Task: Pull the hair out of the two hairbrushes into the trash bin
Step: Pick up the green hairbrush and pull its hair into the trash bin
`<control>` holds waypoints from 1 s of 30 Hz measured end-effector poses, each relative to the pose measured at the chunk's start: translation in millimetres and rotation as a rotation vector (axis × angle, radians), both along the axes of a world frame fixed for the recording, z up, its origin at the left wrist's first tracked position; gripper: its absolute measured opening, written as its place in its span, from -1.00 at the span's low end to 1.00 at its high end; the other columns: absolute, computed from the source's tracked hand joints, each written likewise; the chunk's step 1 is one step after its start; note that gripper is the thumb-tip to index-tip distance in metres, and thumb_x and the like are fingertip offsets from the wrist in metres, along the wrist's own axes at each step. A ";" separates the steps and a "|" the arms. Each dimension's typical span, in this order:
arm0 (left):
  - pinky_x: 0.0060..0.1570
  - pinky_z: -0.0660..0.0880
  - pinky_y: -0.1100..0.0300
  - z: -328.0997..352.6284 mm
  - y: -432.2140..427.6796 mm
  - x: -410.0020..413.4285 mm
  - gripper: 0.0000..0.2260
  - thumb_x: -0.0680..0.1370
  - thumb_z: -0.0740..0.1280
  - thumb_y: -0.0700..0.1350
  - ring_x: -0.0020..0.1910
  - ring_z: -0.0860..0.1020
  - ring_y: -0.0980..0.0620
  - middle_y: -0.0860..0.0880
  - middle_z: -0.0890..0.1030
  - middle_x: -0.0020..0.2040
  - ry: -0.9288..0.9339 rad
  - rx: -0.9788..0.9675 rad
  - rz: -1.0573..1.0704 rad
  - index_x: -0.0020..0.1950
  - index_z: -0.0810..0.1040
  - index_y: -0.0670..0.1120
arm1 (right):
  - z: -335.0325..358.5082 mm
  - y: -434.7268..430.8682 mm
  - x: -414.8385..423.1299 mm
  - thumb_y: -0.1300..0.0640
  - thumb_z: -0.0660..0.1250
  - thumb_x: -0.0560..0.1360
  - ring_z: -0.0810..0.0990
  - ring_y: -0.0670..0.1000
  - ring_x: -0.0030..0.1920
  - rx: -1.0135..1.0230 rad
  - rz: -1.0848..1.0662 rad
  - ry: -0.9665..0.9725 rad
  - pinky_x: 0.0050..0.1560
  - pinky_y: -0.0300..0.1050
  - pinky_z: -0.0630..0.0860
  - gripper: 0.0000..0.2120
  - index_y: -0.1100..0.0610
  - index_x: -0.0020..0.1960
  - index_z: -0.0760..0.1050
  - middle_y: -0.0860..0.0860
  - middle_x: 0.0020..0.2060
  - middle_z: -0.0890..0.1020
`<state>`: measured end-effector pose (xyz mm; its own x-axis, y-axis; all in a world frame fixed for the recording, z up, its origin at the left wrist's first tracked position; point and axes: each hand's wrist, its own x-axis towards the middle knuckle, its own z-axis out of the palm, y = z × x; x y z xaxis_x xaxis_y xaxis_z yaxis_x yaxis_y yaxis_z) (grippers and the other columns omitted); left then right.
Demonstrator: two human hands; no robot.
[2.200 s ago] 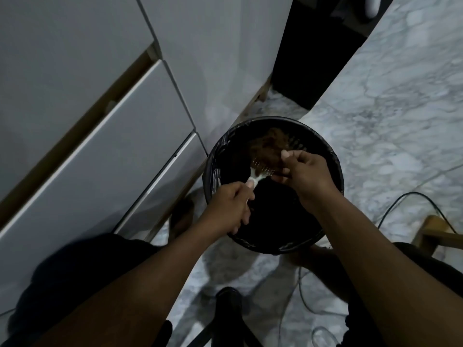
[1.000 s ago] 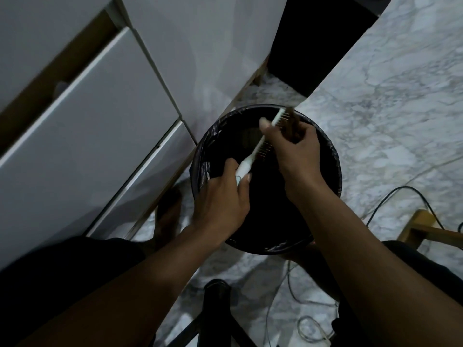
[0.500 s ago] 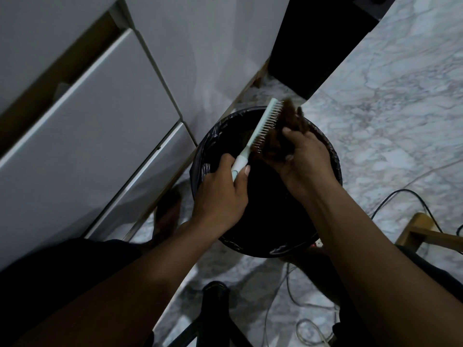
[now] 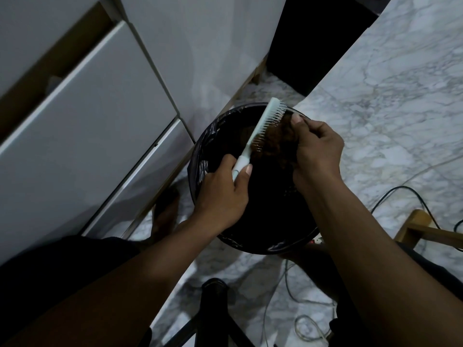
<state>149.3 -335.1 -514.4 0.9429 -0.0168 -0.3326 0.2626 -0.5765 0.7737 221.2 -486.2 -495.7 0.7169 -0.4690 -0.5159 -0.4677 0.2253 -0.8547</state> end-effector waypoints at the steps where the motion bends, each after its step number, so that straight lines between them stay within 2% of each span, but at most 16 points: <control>1: -0.42 0.31 0.21 0.2 -0.2 0.7 -0.75 0.67 0.19 0.09 -0.36 0.49 0.09 0.02 0.47 -0.35 0.020 -0.008 0.019 -0.05 0.38 -0.07 | -1.8 1.3 0.5 0.23 0.43 0.55 0.72 0.18 -0.02 0.045 -0.015 0.013 0.15 0.27 0.63 -0.92 0.15 -0.12 0.59 0.20 -0.07 0.71; 2: -0.43 0.30 0.22 -0.6 -0.1 1.6 -0.75 0.67 0.19 0.09 -0.36 0.47 0.11 0.03 0.47 -0.34 0.046 -0.014 0.043 -0.05 0.39 -0.07 | -2.7 3.0 1.1 0.24 0.41 0.56 0.71 0.18 0.04 0.078 -0.014 0.026 0.19 0.29 0.61 -0.97 0.15 -0.04 0.58 0.21 0.00 0.70; 5: -0.42 0.27 0.21 -1.1 1.2 4.2 -0.76 0.67 0.20 0.09 -0.36 0.46 0.13 0.04 0.47 -0.32 0.084 -0.018 0.104 -0.03 0.41 -0.08 | -0.5 7.7 -0.1 0.15 0.42 0.54 0.69 0.14 0.18 0.090 0.155 0.039 0.21 0.25 0.62 -0.74 0.10 0.22 0.53 0.15 0.19 0.67; 7: -0.40 0.31 0.15 -0.3 2.3 4.3 -0.78 0.66 0.22 0.07 -0.33 0.50 0.08 0.03 0.50 -0.31 0.046 -0.008 0.106 -0.05 0.39 -0.06 | 3.2 12.1 -5.1 0.10 0.50 0.49 0.70 0.09 0.17 0.130 0.354 0.018 0.12 0.18 0.67 -0.53 0.05 0.35 0.48 0.08 0.23 0.64; 10: -0.35 0.43 0.02 0.3 2.8 1.9 -0.79 0.66 0.22 0.06 -0.29 0.55 -0.09 -0.07 0.54 -0.27 0.002 0.007 0.075 -0.03 0.37 -0.07 | -0.9 15.8 -12.1 0.22 0.61 0.38 0.71 0.09 0.16 0.109 0.473 -0.033 0.00 0.12 0.71 -0.34 0.07 0.41 0.44 0.10 0.21 0.66; 12: -0.34 0.46 -0.02 0.6 2.5 0.1 -0.79 0.66 0.21 0.06 -0.29 0.54 -0.16 -0.11 0.53 -0.27 -0.031 0.040 0.047 -0.02 0.35 -0.07 | -5.0 15.7 -12.2 0.26 0.64 0.32 0.72 0.09 0.14 0.012 0.431 -0.056 0.02 0.14 0.70 -0.36 0.14 0.34 0.50 0.11 0.13 0.70; 15: -0.33 0.46 -0.04 -0.3 1.9 -0.6 -0.78 0.66 0.20 0.07 -0.30 0.53 -0.20 -0.11 0.51 -0.30 -0.063 0.058 0.023 -0.04 0.33 -0.06 | -7.5 12.7 -10.3 0.28 0.62 0.34 0.77 0.12 0.00 -0.101 0.371 -0.062 0.02 0.16 0.70 -0.62 0.19 0.12 0.63 0.13 -0.06 0.75; 17: -0.36 0.42 0.01 -1.2 1.5 0.0 -0.78 0.66 0.20 0.08 -0.33 0.52 -0.15 -0.08 0.50 -0.32 -0.056 0.059 0.013 -0.05 0.32 -0.05 | -7.4 12.4 -10.8 0.32 0.58 0.39 0.78 0.18 -0.07 -0.066 0.322 -0.053 -0.05 0.18 0.71 -0.80 0.23 -0.02 0.66 0.19 -0.12 0.76; 20: -0.39 0.30 0.09 -0.9 2.3 2.2 -0.76 0.66 0.19 0.09 -0.37 0.49 -0.05 -0.02 0.48 -0.34 -0.048 0.056 0.020 -0.07 0.32 -0.04 | -4.6 15.3 -10.5 0.37 0.51 0.45 0.76 0.25 -0.06 0.039 0.214 -0.031 -0.13 0.11 0.72 -0.91 0.29 -0.08 0.63 0.25 -0.11 0.73; 23: -0.43 0.27 0.11 2.0 2.3 5.2 -0.76 0.66 0.20 0.09 -0.40 0.48 0.01 0.02 0.46 -0.37 -0.066 0.047 0.027 -0.08 0.32 -0.03 | -1.6 16.3 -9.5 0.40 0.42 0.51 0.76 0.14 -0.15 0.219 0.114 -0.004 -0.20 -0.01 0.70 -0.91 0.26 -0.08 0.57 0.21 -0.10 0.71; 25: -0.42 0.26 0.11 3.4 2.7 6.7 -0.76 0.66 0.20 0.10 -0.39 0.48 0.00 0.02 0.46 -0.37 -0.068 0.046 0.027 -0.08 0.32 -0.03 | -1.6 16.7 -9.0 0.40 0.36 0.55 0.75 0.08 -0.20 0.326 0.052 0.020 -0.21 -0.01 0.70 -0.91 0.25 -0.04 0.54 0.19 -0.12 0.69; 27: -0.40 0.27 0.10 2.9 3.5 7.3 -0.76 0.66 0.20 0.10 -0.37 0.49 -0.02 0.00 0.48 -0.34 -0.058 0.052 0.039 -0.08 0.33 -0.04 | -2.0 16.8 -7.0 0.37 0.33 0.57 0.73 0.12 -0.10 0.422 0.020 0.049 -0.17 0.04 0.70 -0.89 0.27 0.09 0.52 0.20 -0.06 0.68; 29: -0.38 0.30 0.08 1.7 4.2 7.1 -0.76 0.66 0.21 0.08 -0.34 0.50 -0.06 -0.02 0.48 -0.33 -0.050 0.062 0.052 -0.07 0.33 -0.05 | -1.6 17.1 -5.3 0.25 0.40 0.55 0.70 0.16 0.08 0.448 0.084 0.057 -0.06 0.13 0.70 -0.66 0.27 0.30 0.48 0.20 0.13 0.66; 30: -0.37 0.35 0.05 1.4 4.3 6.5 -0.77 0.66 0.21 0.07 -0.32 0.51 -0.10 -0.04 0.49 -0.32 -0.054 0.071 0.046 -0.06 0.32 -0.05 | -2.5 16.7 -4.8 0.18 0.46 0.52 0.69 0.15 0.15 0.405 0.151 0.045 0.00 0.16 0.69 -0.53 0.20 0.39 0.45 0.15 0.23 0.64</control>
<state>155.8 -330.7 -513.0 0.9587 0.0484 -0.2804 0.2491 -0.6189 0.7449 216.4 -469.5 -498.2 0.7347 -0.1143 -0.6687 -0.5556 0.4643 -0.6897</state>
